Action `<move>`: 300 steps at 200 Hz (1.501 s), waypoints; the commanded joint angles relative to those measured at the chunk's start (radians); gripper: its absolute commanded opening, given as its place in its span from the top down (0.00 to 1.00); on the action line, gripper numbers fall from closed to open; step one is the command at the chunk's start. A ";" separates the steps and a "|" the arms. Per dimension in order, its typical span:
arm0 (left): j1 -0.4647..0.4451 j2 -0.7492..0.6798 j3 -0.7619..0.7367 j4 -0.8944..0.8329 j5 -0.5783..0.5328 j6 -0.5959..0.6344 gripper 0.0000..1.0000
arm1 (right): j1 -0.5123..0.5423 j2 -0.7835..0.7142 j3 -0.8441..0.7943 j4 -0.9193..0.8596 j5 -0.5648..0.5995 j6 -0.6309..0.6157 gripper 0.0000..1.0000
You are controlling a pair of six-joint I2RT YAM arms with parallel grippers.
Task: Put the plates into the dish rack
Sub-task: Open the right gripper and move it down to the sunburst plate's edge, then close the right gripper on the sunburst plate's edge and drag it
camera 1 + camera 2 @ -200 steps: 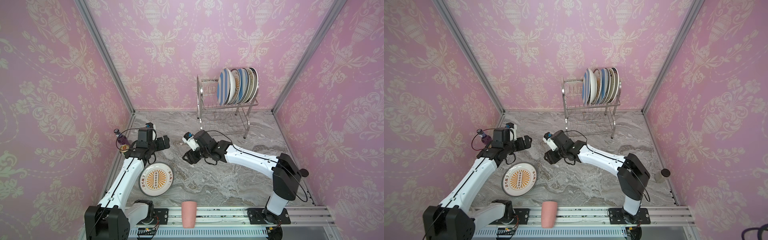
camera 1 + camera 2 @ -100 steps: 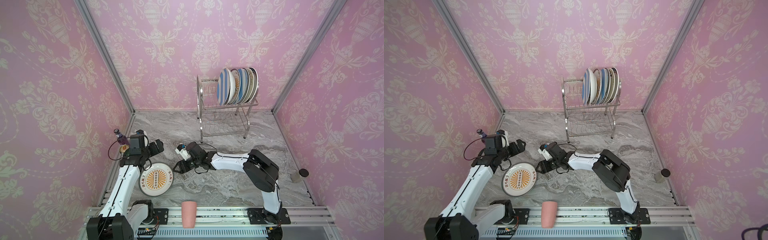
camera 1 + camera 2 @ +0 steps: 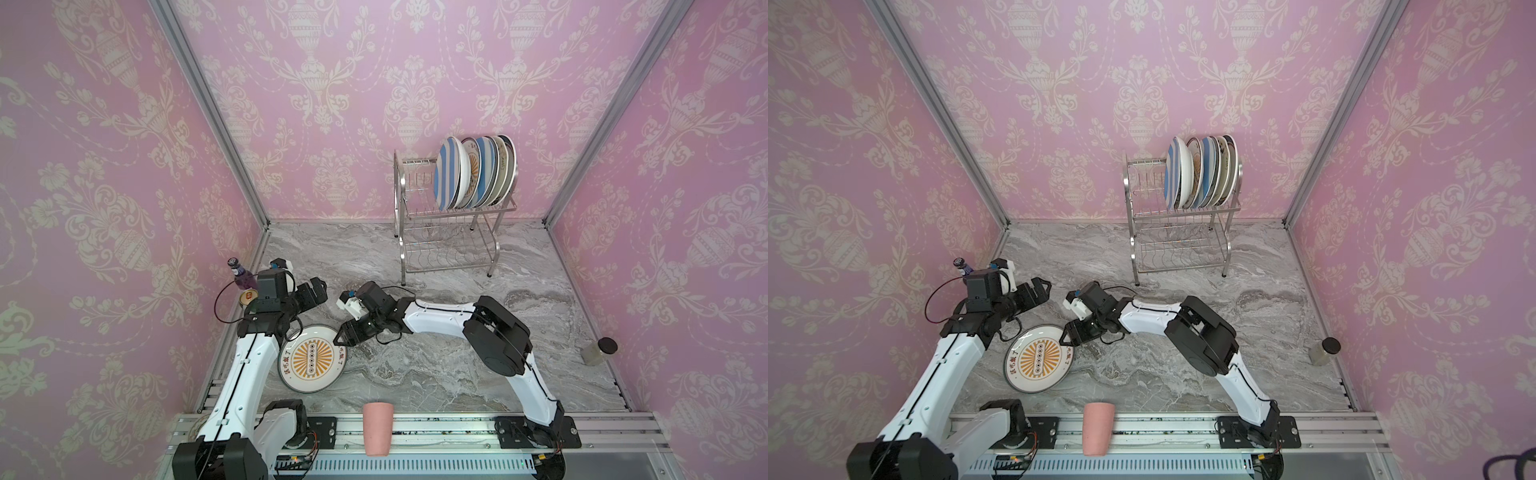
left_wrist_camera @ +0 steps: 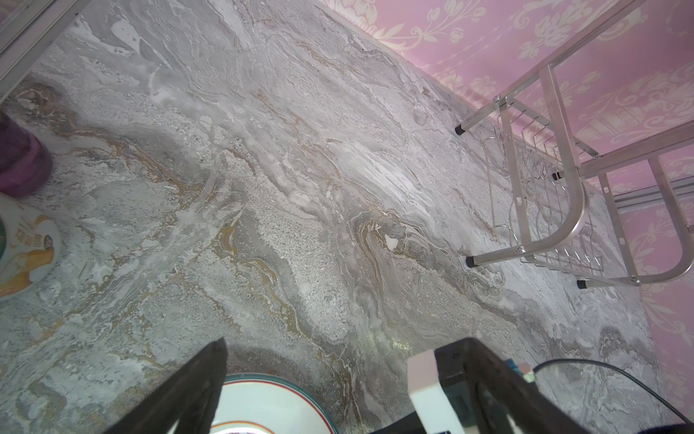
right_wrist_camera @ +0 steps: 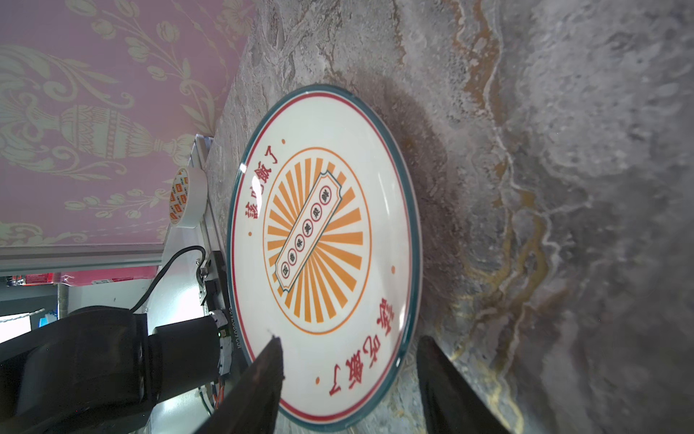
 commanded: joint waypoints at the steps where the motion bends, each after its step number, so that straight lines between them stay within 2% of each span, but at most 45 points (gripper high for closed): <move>1: 0.011 -0.025 -0.015 -0.020 0.004 0.004 0.01 | 0.007 0.039 0.064 -0.123 -0.008 -0.038 0.42; 70: 0.012 -0.055 -0.020 -0.029 -0.011 0.012 0.01 | 0.027 0.122 0.188 -0.247 -0.002 -0.095 0.45; 144: 0.014 -0.062 -0.020 -0.033 -0.010 0.027 0.01 | 0.030 0.187 0.230 -0.251 -0.006 -0.070 0.51; 194: 0.014 -0.064 -0.020 -0.025 0.010 0.040 0.01 | 0.027 0.208 0.241 -0.250 0.017 -0.045 0.63; 250: 0.014 -0.089 -0.019 0.033 0.053 0.021 0.01 | 0.017 0.203 0.241 -0.237 0.057 -0.009 0.80; 300: 0.014 -0.075 0.027 0.030 0.073 0.050 0.01 | 0.014 0.147 0.199 -0.211 0.120 0.019 0.92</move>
